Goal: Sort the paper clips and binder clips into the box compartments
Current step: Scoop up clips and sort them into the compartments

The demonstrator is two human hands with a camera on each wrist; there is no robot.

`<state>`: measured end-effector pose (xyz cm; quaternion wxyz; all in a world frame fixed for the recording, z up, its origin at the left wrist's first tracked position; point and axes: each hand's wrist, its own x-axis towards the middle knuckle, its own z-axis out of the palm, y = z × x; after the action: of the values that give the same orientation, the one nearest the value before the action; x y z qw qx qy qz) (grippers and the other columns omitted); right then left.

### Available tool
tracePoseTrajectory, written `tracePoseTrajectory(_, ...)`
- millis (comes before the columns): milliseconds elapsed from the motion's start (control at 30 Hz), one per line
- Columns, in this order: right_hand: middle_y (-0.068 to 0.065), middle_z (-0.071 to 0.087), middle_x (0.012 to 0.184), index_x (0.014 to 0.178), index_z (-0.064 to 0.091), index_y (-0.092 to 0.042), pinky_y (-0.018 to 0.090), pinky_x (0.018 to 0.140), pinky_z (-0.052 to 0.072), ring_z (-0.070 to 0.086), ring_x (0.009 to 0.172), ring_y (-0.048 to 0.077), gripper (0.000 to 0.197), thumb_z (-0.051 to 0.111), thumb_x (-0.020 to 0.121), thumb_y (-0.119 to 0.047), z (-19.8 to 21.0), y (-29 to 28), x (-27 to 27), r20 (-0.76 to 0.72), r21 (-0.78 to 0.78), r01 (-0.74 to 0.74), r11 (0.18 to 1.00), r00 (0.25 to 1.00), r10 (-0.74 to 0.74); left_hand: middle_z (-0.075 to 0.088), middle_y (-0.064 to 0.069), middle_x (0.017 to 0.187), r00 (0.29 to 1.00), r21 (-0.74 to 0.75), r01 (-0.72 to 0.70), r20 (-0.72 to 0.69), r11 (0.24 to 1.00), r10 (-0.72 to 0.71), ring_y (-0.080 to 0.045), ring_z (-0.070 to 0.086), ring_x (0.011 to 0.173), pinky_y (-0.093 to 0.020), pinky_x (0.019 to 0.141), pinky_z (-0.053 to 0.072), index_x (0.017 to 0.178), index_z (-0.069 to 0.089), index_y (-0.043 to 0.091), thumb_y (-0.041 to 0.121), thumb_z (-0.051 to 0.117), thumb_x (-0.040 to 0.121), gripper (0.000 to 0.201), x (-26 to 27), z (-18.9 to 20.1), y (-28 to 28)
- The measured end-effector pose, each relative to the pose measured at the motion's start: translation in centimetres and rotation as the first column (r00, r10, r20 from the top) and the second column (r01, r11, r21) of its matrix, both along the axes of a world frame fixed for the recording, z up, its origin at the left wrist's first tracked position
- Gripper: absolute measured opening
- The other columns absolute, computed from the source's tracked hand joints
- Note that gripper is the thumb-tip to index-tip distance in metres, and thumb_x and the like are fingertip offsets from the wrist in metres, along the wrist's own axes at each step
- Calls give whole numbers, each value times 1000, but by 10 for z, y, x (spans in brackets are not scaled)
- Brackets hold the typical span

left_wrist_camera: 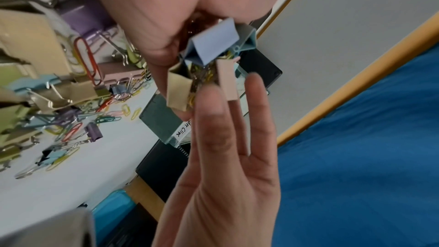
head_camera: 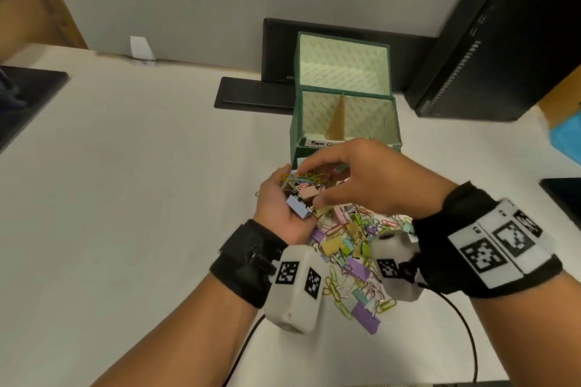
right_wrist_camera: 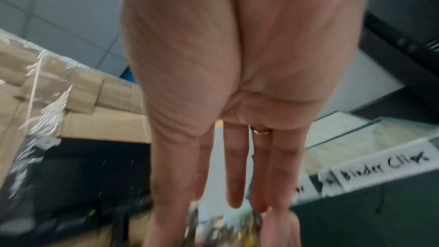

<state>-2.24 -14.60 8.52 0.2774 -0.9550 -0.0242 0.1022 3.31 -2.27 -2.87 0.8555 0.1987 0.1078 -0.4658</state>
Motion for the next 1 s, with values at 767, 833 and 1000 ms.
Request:
tracePoseTrajectory(767,-12,72,95,120,68,-26,12,67,50,64,71,-1,24,58,98,-25,-17,-43,23,81,131,131,983,986,-143,68,-21,99,997,-154,-41,-78,987,29,-34,69,89,-54,89,51,103,66,-2,34,40,98,44,1,9,-27)
tracePoseTrajectory(833,-8,72,106,121,69,-27,20,71,53,62,71,-2,26,60,97,-27,-27,-40,22,69,123,157,980,984,-166,64,-20,102,996,-151,-18,-88,988,5,-31,64,94,-50,90,54,111,58,1,33,43,97,38,-5,5,-27)
tracePoseTrajectory(1000,-6,75,98,106,73,-25,25,63,55,64,59,-3,16,64,94,-27,-35,-34,17,86,140,234,962,965,-247,66,-19,95,995,-104,29,-89,994,-38,-31,68,81,-43,80,57,99,64,-2,32,44,94,39,-12,8,-26)
